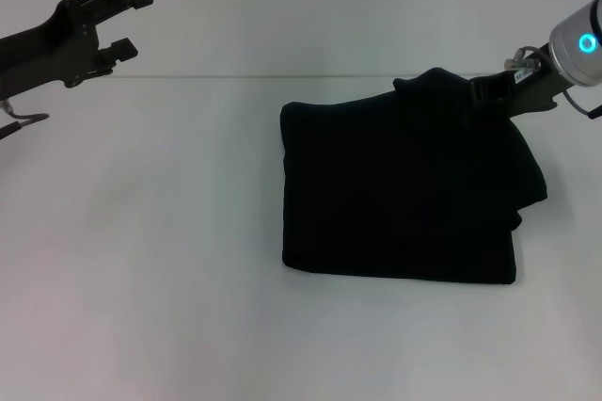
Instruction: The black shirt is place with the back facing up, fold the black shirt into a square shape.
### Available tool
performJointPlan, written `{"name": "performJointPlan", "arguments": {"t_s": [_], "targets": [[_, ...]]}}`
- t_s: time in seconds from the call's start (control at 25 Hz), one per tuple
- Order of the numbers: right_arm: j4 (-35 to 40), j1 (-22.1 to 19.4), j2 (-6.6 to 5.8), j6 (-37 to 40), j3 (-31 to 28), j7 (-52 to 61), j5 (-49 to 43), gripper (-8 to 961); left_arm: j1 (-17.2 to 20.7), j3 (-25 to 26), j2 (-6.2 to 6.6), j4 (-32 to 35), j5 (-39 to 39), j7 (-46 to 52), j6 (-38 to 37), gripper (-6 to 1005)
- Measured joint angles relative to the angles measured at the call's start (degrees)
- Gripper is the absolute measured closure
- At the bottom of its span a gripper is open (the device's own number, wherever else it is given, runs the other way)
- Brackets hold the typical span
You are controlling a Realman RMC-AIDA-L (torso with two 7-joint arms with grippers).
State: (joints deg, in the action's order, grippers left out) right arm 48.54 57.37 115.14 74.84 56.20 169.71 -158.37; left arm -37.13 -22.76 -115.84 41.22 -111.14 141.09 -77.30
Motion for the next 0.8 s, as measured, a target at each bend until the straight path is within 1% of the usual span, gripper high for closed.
{"name": "performJointPlan", "arguments": {"t_s": [0.2,0.36,0.48,0.64,0.72,0.8], "targets": [[-0.52,0.07,-0.01,1.07,-0.15,0.50,0.27,890,0.03,0.00,0.00,0.00,0.00,-0.06,0.03,66],[-1.59,0.05,0.07,1.03,-0.52,-0.13,4.42,890,0.12,-0.01,0.00,0.00,0.00,-0.11,0.10,67],[-1.64,-0.20,-0.33,1.79,-0.57,-0.48,9.18,890,0.13,-0.01,0.00,0.00,0.00,-0.11,0.11,67],[-1.81,-1.09,-0.85,3.31,-0.65,-0.33,11.30,890,0.13,0.00,0.00,-0.07,0.00,-0.12,0.08,66],[-1.78,-1.55,-0.93,4.63,-1.47,-0.32,11.47,889,0.13,-0.01,0.00,-0.08,0.00,-0.11,0.08,66],[-1.41,-2.00,-1.02,6.49,-3.79,-0.63,11.95,889,0.11,0.00,0.00,-0.09,0.00,-0.12,0.11,66]]}}
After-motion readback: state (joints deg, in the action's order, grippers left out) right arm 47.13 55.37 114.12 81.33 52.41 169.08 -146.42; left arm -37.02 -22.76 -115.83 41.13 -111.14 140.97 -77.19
